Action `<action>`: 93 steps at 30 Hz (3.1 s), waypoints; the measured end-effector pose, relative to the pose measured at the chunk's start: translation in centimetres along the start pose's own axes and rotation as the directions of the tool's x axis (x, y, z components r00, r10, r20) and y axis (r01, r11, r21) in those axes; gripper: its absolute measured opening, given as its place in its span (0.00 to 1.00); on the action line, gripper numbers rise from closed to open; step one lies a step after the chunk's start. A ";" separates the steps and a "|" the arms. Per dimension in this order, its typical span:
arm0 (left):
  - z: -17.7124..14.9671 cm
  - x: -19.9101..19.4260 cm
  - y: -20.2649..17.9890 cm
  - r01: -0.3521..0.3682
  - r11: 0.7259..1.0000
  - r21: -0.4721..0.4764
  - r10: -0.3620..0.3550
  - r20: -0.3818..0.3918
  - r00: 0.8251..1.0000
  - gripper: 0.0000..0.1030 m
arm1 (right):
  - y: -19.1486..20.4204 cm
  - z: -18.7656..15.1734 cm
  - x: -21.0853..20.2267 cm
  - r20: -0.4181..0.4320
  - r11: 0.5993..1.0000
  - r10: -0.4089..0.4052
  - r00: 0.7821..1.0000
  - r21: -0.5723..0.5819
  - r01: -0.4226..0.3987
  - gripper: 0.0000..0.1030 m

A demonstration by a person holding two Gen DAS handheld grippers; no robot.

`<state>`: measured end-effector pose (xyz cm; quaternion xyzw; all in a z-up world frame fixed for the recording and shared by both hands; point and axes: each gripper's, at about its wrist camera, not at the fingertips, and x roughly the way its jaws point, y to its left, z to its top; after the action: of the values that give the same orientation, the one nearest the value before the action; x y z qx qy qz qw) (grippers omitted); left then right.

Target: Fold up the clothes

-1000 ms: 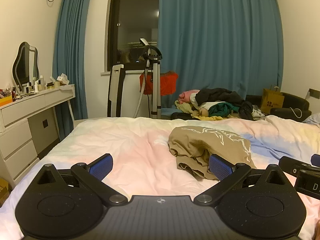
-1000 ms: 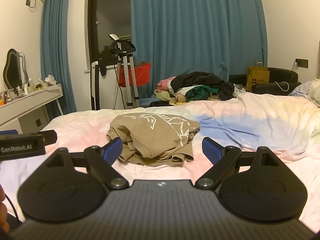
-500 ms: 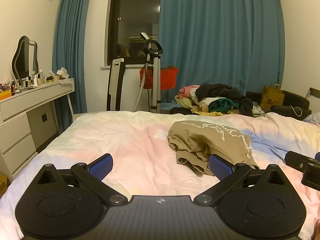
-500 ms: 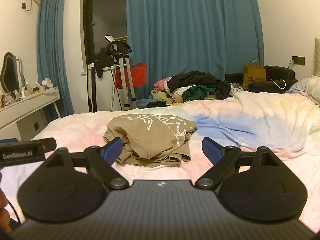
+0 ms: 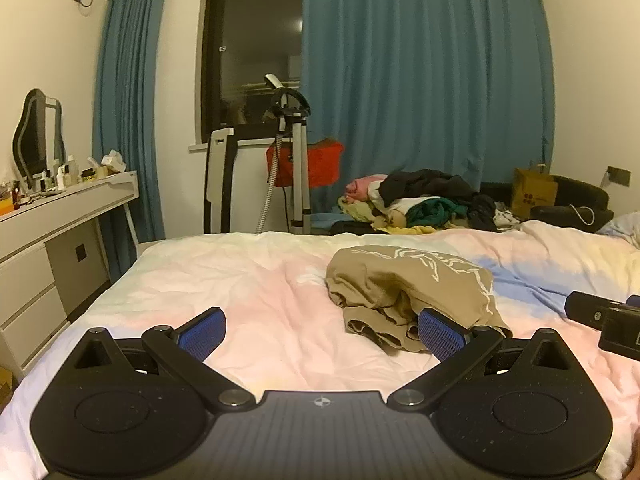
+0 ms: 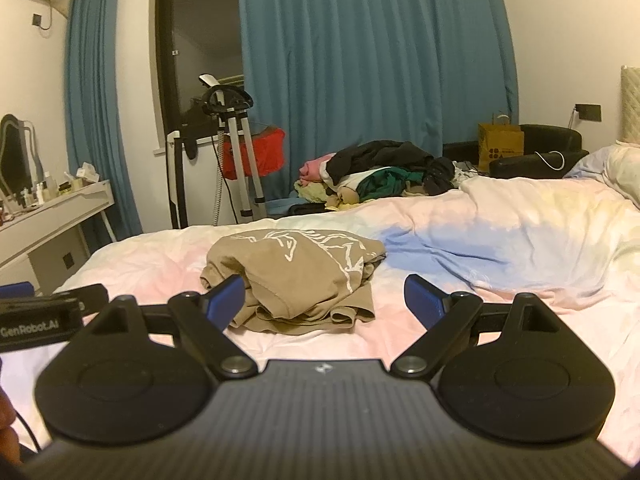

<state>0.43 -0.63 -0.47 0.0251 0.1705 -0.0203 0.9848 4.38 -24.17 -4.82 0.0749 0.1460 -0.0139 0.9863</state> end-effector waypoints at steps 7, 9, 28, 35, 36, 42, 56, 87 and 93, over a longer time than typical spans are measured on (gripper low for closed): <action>3.7 1.1 -0.1 0.041 0.999 -0.007 -0.041 0.005 0.999 1.00 | -0.5 -0.1 0.9 -0.015 1.000 -0.010 1.000 0.027 0.010 0.85; 5.0 1.7 -0.3 0.059 0.998 -0.005 -0.059 0.003 0.998 1.00 | -0.3 -0.1 1.3 -0.022 1.000 -0.010 1.000 0.026 0.010 0.85; 3.8 10.4 3.0 0.017 1.000 -0.015 -0.018 -0.098 0.995 1.00 | 0.7 3.9 15.3 -0.218 0.999 0.043 0.975 -0.013 -0.047 0.85; 1.9 13.7 3.0 0.033 0.999 0.037 -0.027 -0.142 0.989 1.00 | 0.5 -1.2 20.4 -0.389 0.995 0.099 0.916 0.045 -0.088 0.85; 1.7 14.1 2.7 0.033 0.998 0.051 -0.025 -0.142 0.990 1.00 | 0.8 -1.6 20.8 -0.407 0.994 0.107 0.907 0.043 -0.098 0.85; 0.6 16.0 2.0 0.019 0.996 0.082 -0.007 -0.141 0.990 1.00 | 4.6 -3.7 21.3 -0.332 0.973 0.017 0.943 -0.213 -0.092 0.85; -1.6 14.5 -4.0 0.107 0.962 0.251 -0.097 -0.054 0.994 1.00 | -5.4 3.6 16.3 0.109 0.949 -0.298 0.948 0.141 0.282 0.85; 1.5 21.2 -4.1 0.072 0.983 0.171 -0.084 0.065 0.994 0.00 | -1.2 -0.2 19.7 -0.199 0.992 0.034 0.979 0.124 -0.009 0.85; 3.7 14.1 -3.0 0.145 0.983 0.112 -0.163 0.177 0.971 0.00 | -1.5 0.4 18.5 -0.173 0.985 0.057 0.983 0.171 -0.027 0.85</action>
<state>14.81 -4.32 -1.86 0.0580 0.0784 -0.1074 0.9894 22.11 -25.83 -9.99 0.1616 0.2301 0.0015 0.9597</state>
